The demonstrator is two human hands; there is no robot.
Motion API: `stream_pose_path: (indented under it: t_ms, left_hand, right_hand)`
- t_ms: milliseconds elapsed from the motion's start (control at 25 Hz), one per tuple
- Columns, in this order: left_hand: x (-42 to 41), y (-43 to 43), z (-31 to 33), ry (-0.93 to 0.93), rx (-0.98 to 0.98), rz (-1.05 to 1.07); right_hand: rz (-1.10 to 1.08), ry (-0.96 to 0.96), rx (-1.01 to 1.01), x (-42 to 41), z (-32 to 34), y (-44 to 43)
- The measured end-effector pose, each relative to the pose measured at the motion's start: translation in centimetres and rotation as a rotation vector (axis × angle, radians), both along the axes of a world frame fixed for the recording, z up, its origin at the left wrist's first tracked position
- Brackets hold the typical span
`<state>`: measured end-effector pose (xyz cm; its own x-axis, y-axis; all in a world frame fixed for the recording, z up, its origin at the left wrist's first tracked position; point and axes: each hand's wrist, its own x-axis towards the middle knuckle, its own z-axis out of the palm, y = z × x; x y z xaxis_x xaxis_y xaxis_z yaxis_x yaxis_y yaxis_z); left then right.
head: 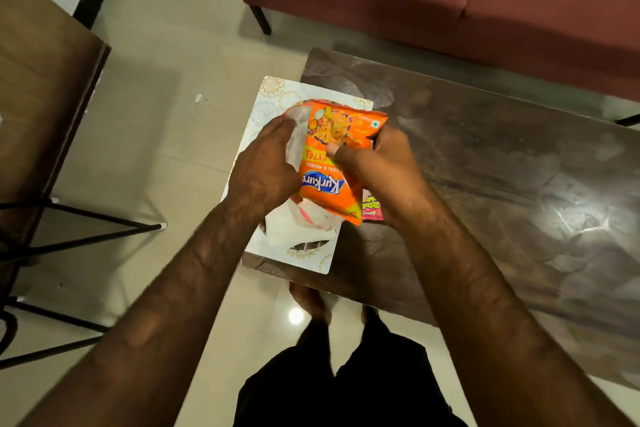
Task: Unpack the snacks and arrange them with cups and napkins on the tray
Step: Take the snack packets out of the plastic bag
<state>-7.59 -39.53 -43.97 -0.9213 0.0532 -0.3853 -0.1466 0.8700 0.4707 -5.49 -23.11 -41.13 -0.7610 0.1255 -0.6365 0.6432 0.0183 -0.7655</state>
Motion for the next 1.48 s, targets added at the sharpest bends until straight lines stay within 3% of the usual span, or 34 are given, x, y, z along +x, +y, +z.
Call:
stream_pose_path:
  t_ms: [200,280,440,600,840,1160,1320,1360,1480]
  left_hand:
    - [-0.1,-0.1,0.2,0.028,-0.039,0.005]
    - [-0.1,-0.7,0.1,0.026,-0.064,0.03]
    - [0.2,-1.1,-0.4,0.067,-0.024,0.074]
    - [0.9,-1.0,-1.1,0.094,0.01,0.07]
    - [1.3,-1.2,-1.3,0.121,0.05,0.066]
    - [2.1,-1.2,-1.0,0.14,0.151,0.052]
    - [2.3,-1.4,-0.1,0.142,0.224,0.026]
    - [2.3,-1.4,0.0,0.129,0.238,0.047]
    - [2.4,-1.4,-0.1,0.053,0.308,0.156]
  right_hand:
    - [-0.389,0.018,-0.489,0.7,-0.5,5.4]
    - [-0.477,0.016,-0.506,1.2,-2.1,8.2]
    - [-0.519,-0.14,-0.363,3.6,-8.1,11.5]
    - [-0.4,-0.413,-0.281,6.9,-14.6,10.2]
    - [-0.284,-0.569,-0.219,8.6,-20.9,6.5]
    - [-0.164,-0.496,0.008,7.5,-22.4,4.8]
    - [0.115,-0.35,0.677,7.7,-19.2,5.0]
    - [0.143,-0.265,0.736,7.6,-18.5,5.0]
    - [0.29,-0.017,0.584,6.3,-16.7,4.1]
